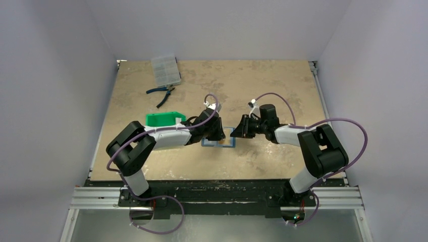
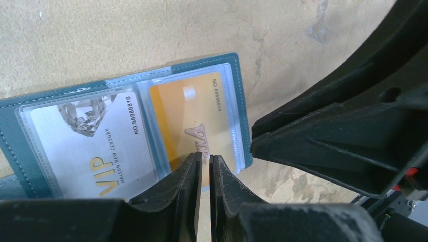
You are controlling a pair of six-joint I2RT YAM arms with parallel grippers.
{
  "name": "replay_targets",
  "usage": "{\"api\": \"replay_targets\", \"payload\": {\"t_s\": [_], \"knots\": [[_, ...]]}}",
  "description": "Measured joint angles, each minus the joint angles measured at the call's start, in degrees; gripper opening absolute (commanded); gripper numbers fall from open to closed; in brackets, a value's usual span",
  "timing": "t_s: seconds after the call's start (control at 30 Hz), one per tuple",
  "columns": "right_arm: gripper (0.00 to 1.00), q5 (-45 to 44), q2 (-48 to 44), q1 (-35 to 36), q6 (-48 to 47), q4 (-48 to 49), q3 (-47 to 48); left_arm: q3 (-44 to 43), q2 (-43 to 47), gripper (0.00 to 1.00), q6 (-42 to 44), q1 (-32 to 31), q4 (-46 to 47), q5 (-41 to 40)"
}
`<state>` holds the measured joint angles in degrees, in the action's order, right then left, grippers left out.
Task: Put the credit cards into the card holder
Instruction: Insert the credit card into the card holder.
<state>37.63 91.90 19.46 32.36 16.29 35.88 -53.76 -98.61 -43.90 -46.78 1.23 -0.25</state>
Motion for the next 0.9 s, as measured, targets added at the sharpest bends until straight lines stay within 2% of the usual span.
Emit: {"api": "replay_targets", "payload": {"t_s": [0.5, 0.9], "knots": [[0.38, 1.1, 2.6, 0.0, 1.0, 1.7, 0.0, 3.9, -1.0, 0.14, -0.1, 0.3, 3.5, -2.1], [0.38, 1.1, 4.2, 1.4, 1.6, 2.8, 0.0, 5.1, -1.0, 0.1, -0.5, 0.4, 5.7, -2.1]]}}
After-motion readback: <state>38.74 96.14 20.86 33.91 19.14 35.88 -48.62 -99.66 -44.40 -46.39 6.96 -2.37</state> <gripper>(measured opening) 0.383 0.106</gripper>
